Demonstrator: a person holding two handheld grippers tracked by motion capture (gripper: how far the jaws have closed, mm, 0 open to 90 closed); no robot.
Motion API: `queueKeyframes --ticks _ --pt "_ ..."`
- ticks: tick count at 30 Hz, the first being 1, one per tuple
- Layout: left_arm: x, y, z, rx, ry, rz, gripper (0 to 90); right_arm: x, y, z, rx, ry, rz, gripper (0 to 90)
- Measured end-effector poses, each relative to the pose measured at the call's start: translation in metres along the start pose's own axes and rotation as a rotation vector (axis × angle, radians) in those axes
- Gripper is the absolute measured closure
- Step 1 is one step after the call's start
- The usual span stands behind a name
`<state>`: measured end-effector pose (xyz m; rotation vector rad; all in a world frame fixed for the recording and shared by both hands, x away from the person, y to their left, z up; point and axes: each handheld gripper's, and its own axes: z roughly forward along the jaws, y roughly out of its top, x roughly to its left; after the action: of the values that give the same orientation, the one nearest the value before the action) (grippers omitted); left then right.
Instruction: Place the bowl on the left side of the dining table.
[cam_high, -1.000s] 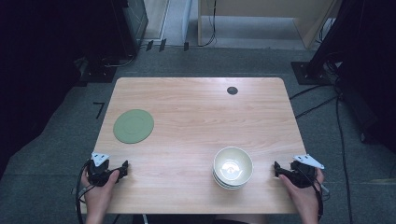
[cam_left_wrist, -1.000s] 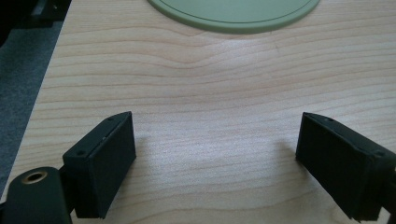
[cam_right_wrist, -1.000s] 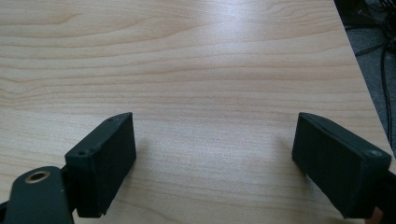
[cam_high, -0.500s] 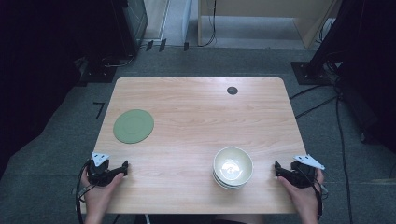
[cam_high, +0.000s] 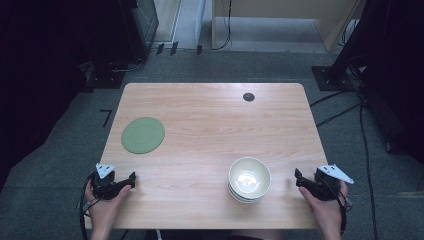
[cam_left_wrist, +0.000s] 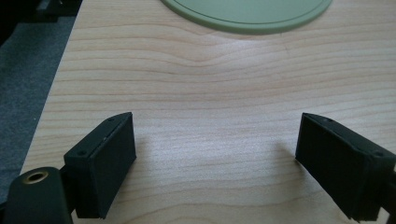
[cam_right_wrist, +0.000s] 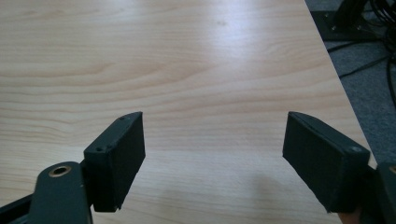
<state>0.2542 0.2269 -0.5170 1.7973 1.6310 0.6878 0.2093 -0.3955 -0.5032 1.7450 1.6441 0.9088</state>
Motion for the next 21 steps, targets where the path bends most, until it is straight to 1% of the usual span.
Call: queueKeyframes --ticks 3,5,7,8,13,16,21 --pt "0.002 0.000 -0.002 -0.017 -0.001 -0.015 12.0 0.008 0.006 -0.006 -0.020 0.024 0.005 21.6" --pt "0.002 0.001 -0.003 -0.028 -0.009 -0.024 12.4 0.012 0.010 -0.010 -0.036 0.037 0.005 22.4" --pt "0.000 0.001 -0.004 -0.036 -0.012 -0.019 12.6 0.013 0.011 -0.012 -0.041 0.044 0.007 22.5" --pt "-0.001 0.002 -0.004 -0.039 -0.014 -0.019 12.6 0.017 0.016 -0.017 -0.060 0.072 0.023 23.2" --pt "-0.005 0.004 -0.008 -0.047 -0.029 -0.016 12.6 0.024 0.022 -0.025 -0.083 0.096 0.013 25.8" --pt "-0.008 0.007 -0.013 -0.060 -0.035 -0.005 12.6 0.028 0.025 -0.029 -0.091 0.102 0.005 26.6" --pt "-0.008 0.012 -0.021 -0.083 -0.055 -0.029 12.8 0.032 0.028 -0.034 -0.103 0.126 0.014 29.0"
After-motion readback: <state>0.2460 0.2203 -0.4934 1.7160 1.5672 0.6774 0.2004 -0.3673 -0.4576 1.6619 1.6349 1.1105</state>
